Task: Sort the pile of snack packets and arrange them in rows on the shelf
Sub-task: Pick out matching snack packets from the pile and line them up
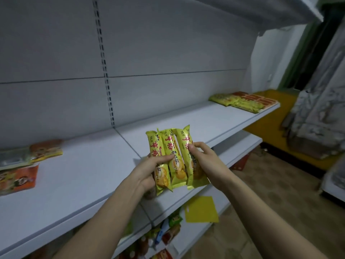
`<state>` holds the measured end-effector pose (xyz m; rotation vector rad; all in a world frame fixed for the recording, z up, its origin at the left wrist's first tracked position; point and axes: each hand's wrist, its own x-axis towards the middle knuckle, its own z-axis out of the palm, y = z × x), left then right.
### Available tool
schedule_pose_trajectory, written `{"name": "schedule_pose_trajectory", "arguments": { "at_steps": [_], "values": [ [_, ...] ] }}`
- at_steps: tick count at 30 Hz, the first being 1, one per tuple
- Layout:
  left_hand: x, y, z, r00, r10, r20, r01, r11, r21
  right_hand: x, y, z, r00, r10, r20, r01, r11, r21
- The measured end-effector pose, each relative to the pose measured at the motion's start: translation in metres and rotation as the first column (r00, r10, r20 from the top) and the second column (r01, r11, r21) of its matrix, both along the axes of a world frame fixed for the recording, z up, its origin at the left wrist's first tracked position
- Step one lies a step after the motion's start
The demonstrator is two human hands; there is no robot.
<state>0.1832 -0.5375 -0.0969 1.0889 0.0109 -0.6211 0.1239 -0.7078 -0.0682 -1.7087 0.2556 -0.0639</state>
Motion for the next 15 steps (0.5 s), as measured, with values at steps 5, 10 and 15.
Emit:
{"name": "schedule_pose_trajectory", "arguments": {
  "at_steps": [5,10,15],
  "values": [
    [0.051,-0.081,0.006,0.998,-0.046,-0.041,0.044,0.998,-0.034,0.047,-0.077,0.007,0.999,-0.039,-0.001,0.039,0.999,-0.030],
    [0.090,-0.154,0.013,0.995,-0.079,-0.058,0.078,0.997,-0.026,0.087,-0.147,0.003,0.998,-0.059,-0.009,0.059,0.998,-0.009],
    [0.122,-0.223,0.008,0.996,-0.056,-0.068,0.056,0.998,-0.001,0.119,-0.215,-0.001,0.998,0.001,-0.058,-0.004,0.999,-0.052]
  ]
}}
